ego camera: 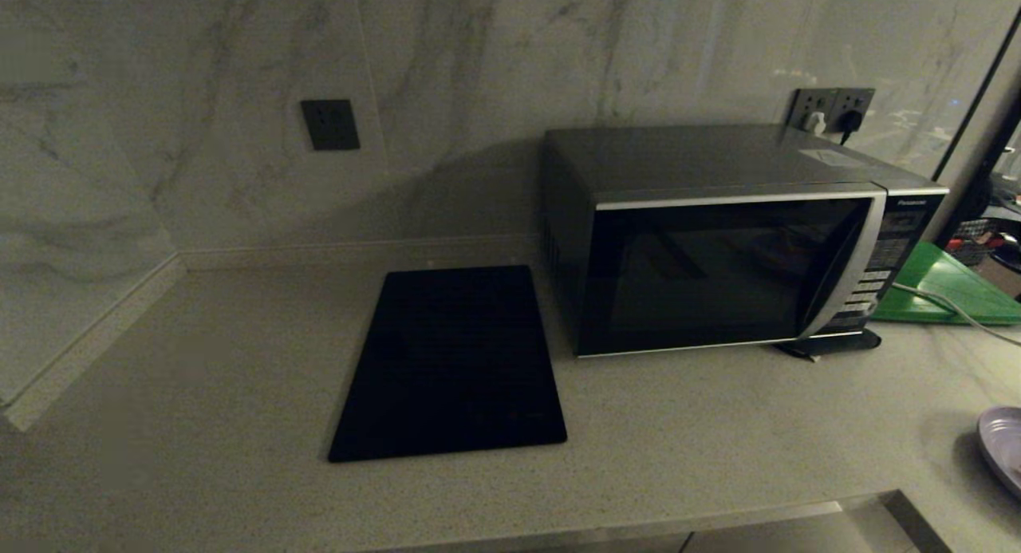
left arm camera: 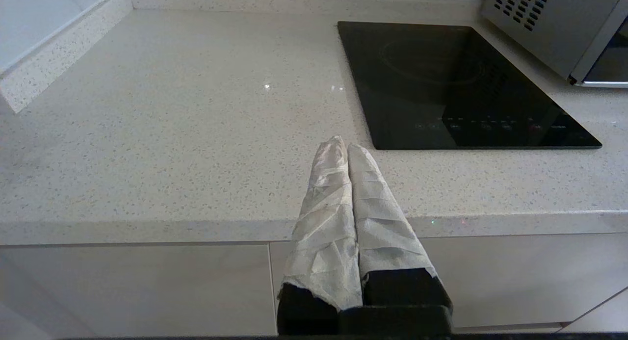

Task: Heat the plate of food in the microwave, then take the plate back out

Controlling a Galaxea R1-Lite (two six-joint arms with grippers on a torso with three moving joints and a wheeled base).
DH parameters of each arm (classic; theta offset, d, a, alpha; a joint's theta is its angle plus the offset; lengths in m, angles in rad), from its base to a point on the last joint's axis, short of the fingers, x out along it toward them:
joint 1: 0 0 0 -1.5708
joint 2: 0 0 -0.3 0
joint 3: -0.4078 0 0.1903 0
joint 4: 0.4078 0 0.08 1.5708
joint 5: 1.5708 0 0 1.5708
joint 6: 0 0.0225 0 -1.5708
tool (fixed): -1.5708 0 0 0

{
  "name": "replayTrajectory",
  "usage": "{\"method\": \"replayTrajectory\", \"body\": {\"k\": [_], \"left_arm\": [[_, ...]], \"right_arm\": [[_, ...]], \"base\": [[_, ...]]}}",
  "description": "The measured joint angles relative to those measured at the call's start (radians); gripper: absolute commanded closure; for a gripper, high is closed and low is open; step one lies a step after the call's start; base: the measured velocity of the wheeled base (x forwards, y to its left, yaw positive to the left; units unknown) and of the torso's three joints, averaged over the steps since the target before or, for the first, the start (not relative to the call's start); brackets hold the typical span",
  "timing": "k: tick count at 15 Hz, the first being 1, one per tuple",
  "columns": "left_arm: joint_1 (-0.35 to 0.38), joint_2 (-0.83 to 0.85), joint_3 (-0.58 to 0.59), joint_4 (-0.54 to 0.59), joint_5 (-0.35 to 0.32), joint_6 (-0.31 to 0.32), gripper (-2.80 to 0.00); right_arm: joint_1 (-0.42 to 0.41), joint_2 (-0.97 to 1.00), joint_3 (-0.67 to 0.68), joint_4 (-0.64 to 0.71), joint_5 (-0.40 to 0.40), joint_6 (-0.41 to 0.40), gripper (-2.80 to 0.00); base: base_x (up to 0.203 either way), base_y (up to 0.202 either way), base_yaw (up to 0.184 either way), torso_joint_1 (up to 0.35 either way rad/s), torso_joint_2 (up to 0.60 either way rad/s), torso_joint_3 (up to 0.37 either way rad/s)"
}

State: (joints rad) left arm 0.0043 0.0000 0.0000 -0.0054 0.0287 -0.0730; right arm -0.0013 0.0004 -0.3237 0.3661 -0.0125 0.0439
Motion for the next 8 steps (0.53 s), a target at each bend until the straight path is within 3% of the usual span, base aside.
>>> {"method": "replayTrajectory", "body": {"k": [2, 5, 8], "left_arm": [[0.000, 0.000, 0.000, 0.000, 0.000, 0.000, 0.00], [0.000, 0.000, 0.000, 0.000, 0.000, 0.000, 0.00], [0.000, 0.000, 0.000, 0.000, 0.000, 0.000, 0.00]], "right_arm": [[0.000, 0.000, 0.129, -0.177, 0.057, -0.034, 0.00], [0.000, 0.000, 0.257, -0.335, 0.064, -0.034, 0.00], [0.000, -0.001, 0.284, -0.357, 0.061, -0.032, 0.00]], "base": [[0.000, 0.000, 0.000, 0.000, 0.00, 0.000], [0.000, 0.000, 0.000, 0.000, 0.00, 0.000], [0.000, 0.000, 0.000, 0.000, 0.00, 0.000]]}}
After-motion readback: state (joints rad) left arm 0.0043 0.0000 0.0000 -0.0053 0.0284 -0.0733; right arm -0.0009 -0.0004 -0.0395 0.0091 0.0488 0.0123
